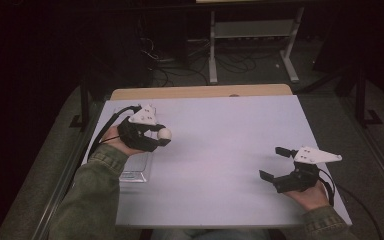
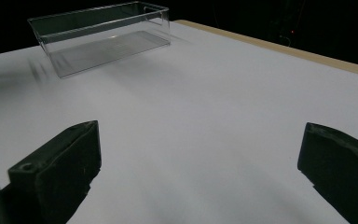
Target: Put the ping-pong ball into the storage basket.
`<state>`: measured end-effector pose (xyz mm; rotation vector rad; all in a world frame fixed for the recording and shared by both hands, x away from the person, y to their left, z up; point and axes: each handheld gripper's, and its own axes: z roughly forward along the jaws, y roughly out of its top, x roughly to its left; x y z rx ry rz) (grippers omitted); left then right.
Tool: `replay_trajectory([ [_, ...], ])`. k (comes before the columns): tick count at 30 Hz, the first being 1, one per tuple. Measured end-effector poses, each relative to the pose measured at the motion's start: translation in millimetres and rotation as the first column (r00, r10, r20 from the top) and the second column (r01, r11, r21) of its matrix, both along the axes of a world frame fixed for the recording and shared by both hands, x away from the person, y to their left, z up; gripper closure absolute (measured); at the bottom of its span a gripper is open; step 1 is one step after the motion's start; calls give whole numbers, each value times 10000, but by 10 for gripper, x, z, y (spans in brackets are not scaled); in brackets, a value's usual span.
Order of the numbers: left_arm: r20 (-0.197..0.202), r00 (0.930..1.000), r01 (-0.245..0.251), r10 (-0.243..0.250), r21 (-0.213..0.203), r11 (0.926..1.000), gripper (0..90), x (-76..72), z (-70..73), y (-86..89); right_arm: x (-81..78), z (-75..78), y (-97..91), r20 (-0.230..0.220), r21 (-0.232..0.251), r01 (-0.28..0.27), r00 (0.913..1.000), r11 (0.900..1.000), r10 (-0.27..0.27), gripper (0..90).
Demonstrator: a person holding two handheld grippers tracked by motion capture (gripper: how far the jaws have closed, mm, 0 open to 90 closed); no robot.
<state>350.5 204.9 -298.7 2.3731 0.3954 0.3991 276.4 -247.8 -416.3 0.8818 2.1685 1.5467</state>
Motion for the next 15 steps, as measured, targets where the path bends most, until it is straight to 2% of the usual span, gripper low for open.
replay_trajectory([
  [9,-50,9994,-347,348,102,9993,507,-17,9,197,2,-2,3,-10,-23,8,10000,10000,-8,0],
  [15,68,9983,-580,580,20,9983,507,-34,19,301,0,-5,6,-60,-35,13,10000,10000,-13,0],
])
